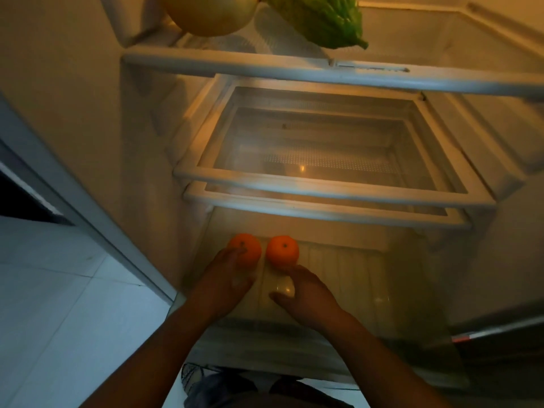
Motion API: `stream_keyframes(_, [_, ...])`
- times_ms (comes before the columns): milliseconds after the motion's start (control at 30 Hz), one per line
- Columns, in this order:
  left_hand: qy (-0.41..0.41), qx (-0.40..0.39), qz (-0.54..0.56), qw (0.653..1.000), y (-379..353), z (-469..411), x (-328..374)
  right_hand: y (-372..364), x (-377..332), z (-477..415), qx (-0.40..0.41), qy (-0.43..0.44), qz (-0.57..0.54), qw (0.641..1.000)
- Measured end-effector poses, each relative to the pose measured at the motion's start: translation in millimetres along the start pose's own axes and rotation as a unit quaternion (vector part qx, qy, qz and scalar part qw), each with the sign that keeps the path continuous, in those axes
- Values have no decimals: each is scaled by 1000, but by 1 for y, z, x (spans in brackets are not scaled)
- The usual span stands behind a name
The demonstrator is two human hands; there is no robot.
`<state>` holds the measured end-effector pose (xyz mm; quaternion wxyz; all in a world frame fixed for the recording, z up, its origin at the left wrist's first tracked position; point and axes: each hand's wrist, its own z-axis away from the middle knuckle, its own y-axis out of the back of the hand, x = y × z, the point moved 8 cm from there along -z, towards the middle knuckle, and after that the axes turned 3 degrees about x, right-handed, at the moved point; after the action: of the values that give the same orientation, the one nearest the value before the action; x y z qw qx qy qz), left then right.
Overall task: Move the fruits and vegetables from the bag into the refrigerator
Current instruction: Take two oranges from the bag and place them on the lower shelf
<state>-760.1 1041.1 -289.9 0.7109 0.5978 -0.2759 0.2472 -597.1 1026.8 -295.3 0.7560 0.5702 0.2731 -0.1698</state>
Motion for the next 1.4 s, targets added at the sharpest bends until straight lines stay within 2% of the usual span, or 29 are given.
stream_keyframes(100, [-22,-7,-20,1000,0,13,9,-3,8,10,-33,-39,32,998])
stream_keyframes(200, [-58,-31,-54,996,-2,22,18,1,10,20,-28,-68,39,997])
stream_keyframes(367, [-114,-71,-94,987,-5,28,32,19,-2,48,39,-86,33,995])
stream_keyframes(600, [-207,-77,-47,974,18,63,47,46,-48,101,156,-93,21,983])
stream_keyframes(800, [-258,-100,-16,961,43,112,39,19,-93,157,222,-76,-16,972])
stream_keyframes(967, [-299,-121,-18,946,44,144,39,-10,-95,209,242,-142,-24,960])
stream_keyframes(1167, [-351,-187,-42,916,8,182,61,-36,-74,284,250,-238,-29,938])
stream_keyframes(1400, [-409,-296,-118,855,-50,239,91,-58,-49,368,266,-313,-64,909])
